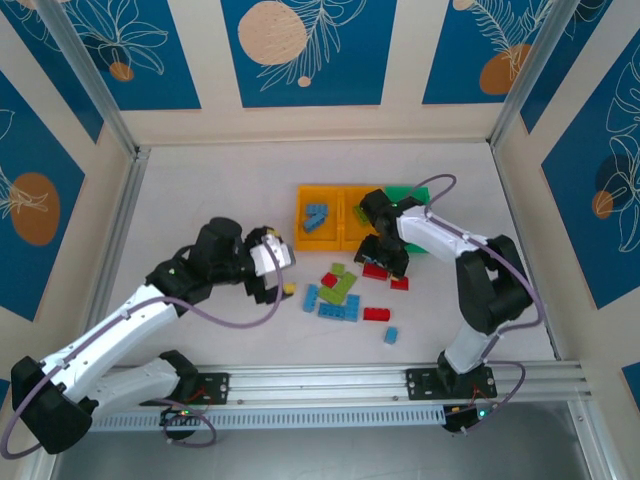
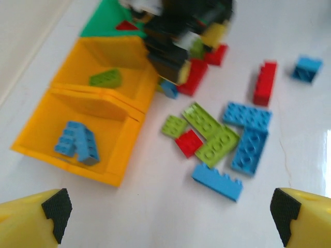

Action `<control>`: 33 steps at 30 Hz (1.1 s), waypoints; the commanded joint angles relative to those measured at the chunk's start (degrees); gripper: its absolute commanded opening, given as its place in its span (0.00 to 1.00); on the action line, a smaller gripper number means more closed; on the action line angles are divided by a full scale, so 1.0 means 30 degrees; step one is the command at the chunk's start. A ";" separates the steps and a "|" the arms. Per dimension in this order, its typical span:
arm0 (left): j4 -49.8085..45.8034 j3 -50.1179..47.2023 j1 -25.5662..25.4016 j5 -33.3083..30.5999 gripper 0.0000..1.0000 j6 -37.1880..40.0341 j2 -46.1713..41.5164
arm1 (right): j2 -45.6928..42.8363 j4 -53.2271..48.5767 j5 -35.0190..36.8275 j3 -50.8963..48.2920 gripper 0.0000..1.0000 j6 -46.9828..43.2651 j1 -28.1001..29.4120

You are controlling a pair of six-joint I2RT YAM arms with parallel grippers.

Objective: Sort the legos into containers by color

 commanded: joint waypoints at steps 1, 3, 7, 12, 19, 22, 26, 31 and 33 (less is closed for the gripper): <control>0.1894 -0.0819 0.0060 0.1248 1.00 0.3139 -0.0426 | 0.0937 0.0139 0.0781 0.0909 0.76 0.0510 -0.0154; 0.2062 -0.1114 0.0064 0.1381 1.00 0.2819 -0.0272 | 0.1466 0.0336 0.0808 0.1052 0.76 0.0403 -0.0168; 0.2660 -0.1597 0.0078 0.1788 1.00 0.1818 -0.0191 | 0.2216 0.0059 0.1051 0.1134 0.76 0.0460 -0.0111; 0.3214 -0.1820 0.0081 0.1711 1.00 0.0341 -0.0548 | 0.2237 0.0357 0.1156 0.0440 0.76 0.0043 0.0284; 0.3606 -0.1985 0.0061 0.1740 1.00 -0.1212 -0.0948 | 0.1215 -0.0593 0.1831 0.0307 0.76 -0.0649 0.0954; 0.3677 -0.2015 0.0050 0.1792 1.00 -0.1489 -0.0951 | 0.0484 -0.0536 0.2109 -0.0174 0.76 -0.0678 0.0992; 0.3947 -0.2103 0.0050 0.1821 1.00 -0.1644 -0.0845 | 0.0800 0.0401 0.1665 -0.0660 0.77 -0.0766 0.0639; 0.3853 -0.1986 0.0049 0.1763 1.00 -0.1673 -0.0653 | 0.1748 0.1235 0.1230 -0.0448 0.77 -0.1003 0.0681; 0.3824 -0.1989 0.0034 0.1705 1.00 -0.1673 -0.0665 | 0.2074 0.1355 0.1060 -0.0367 0.76 -0.1113 0.0666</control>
